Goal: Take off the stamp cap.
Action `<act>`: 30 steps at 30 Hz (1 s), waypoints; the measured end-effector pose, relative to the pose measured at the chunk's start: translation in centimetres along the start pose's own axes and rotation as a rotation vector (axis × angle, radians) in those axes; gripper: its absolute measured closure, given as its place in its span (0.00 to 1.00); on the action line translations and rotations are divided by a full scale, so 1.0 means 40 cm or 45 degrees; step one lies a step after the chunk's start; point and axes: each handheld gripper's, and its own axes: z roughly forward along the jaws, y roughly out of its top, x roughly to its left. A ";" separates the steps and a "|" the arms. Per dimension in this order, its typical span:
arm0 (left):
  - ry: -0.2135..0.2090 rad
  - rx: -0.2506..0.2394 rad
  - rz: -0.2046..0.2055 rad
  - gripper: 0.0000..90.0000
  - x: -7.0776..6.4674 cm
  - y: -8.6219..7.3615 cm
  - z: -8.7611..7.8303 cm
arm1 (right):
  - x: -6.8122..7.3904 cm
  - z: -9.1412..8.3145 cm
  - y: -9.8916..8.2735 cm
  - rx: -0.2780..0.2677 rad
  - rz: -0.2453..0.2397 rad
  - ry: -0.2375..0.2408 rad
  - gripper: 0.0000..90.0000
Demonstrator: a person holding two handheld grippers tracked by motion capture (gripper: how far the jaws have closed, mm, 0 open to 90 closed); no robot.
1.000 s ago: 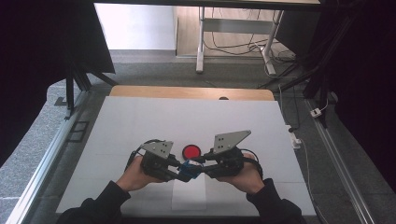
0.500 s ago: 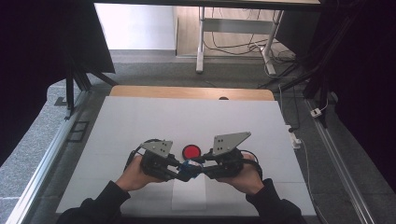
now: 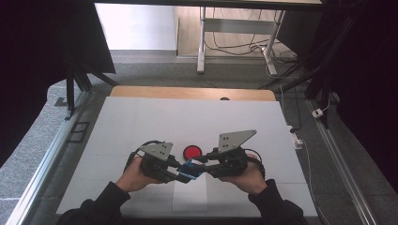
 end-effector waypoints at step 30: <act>0.355 0.104 -0.206 0.76 -0.049 -0.012 -0.058 | -0.001 -0.015 -0.006 -0.005 0.000 -0.133 0.80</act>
